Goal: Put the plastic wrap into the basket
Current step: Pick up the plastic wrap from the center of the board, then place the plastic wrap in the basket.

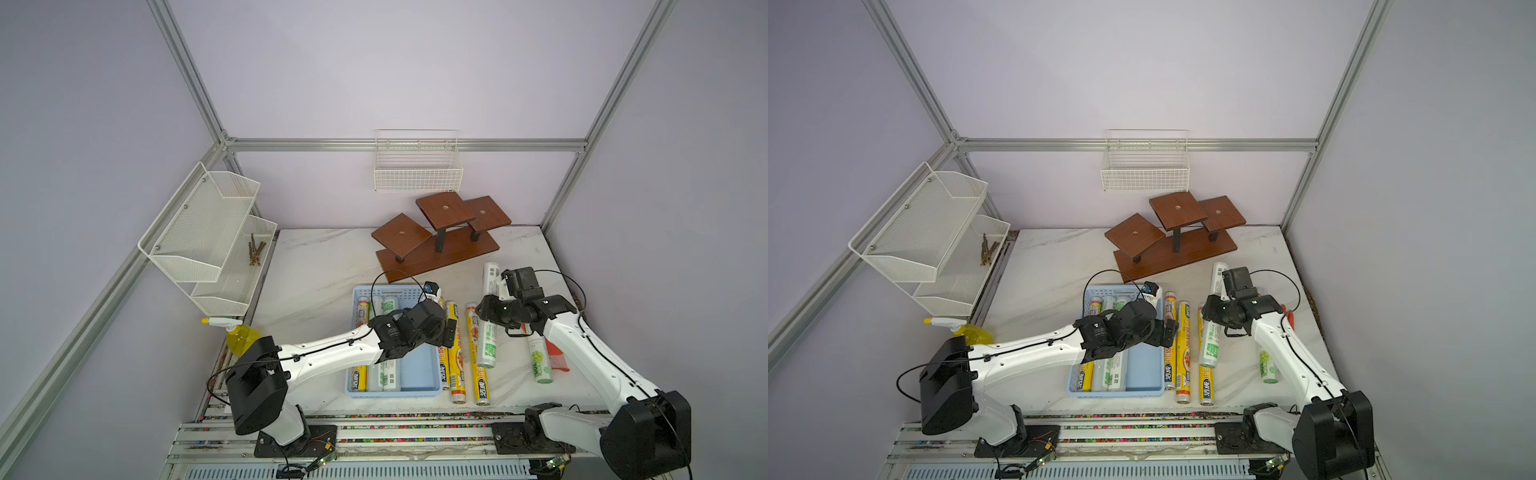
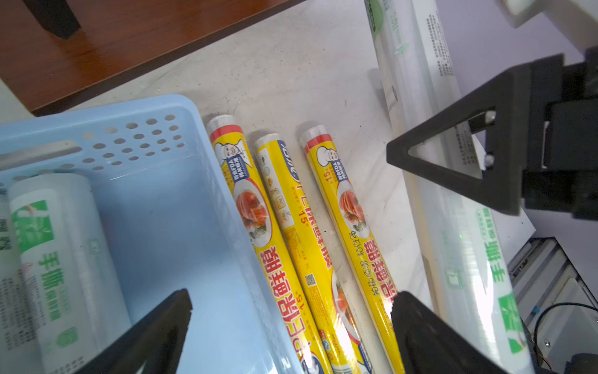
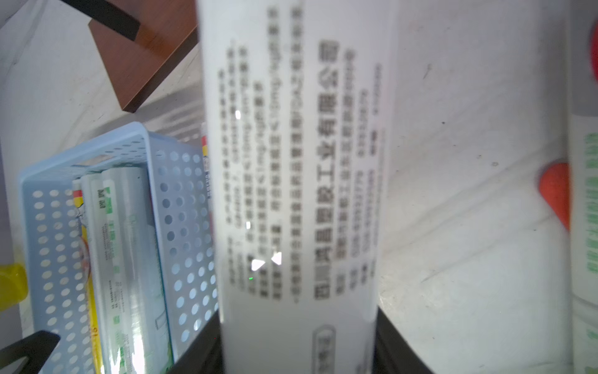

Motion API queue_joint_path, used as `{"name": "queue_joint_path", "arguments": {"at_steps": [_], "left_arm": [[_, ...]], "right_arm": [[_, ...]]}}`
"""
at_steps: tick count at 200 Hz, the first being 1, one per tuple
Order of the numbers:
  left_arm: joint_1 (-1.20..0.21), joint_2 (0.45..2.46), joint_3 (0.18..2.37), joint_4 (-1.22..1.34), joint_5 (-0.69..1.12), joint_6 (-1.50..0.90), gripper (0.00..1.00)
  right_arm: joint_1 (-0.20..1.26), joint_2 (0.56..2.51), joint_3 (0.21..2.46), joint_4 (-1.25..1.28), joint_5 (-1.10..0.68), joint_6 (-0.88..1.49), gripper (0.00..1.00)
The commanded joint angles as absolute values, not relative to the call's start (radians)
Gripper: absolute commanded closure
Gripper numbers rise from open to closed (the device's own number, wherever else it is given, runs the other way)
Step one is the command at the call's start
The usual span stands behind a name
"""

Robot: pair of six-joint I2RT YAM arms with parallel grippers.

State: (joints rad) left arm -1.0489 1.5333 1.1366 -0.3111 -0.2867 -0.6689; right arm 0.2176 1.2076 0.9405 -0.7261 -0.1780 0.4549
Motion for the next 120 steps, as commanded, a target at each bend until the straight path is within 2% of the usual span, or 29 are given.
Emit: {"name": "queue_joint_path", "arguments": {"at_steps": [1, 54, 120], "left_arm": [[-1.036, 1.44, 1.096, -0.318, -0.372, -0.681, 0.0], [-1.007, 1.279, 0.958, -0.323, -0.423, -0.683, 0.0], [-0.962, 1.126, 0.875, -0.479, -0.488, -0.696, 0.0]], "right_arm": [[0.255, 1.174, 0.977, -0.662, -0.258, 0.471, 0.59], [0.428, 1.178, 0.937, -0.441, -0.348, 0.691, 0.59], [0.655, 1.274, 0.956, -0.278, -0.237, 0.856, 0.59]]}}
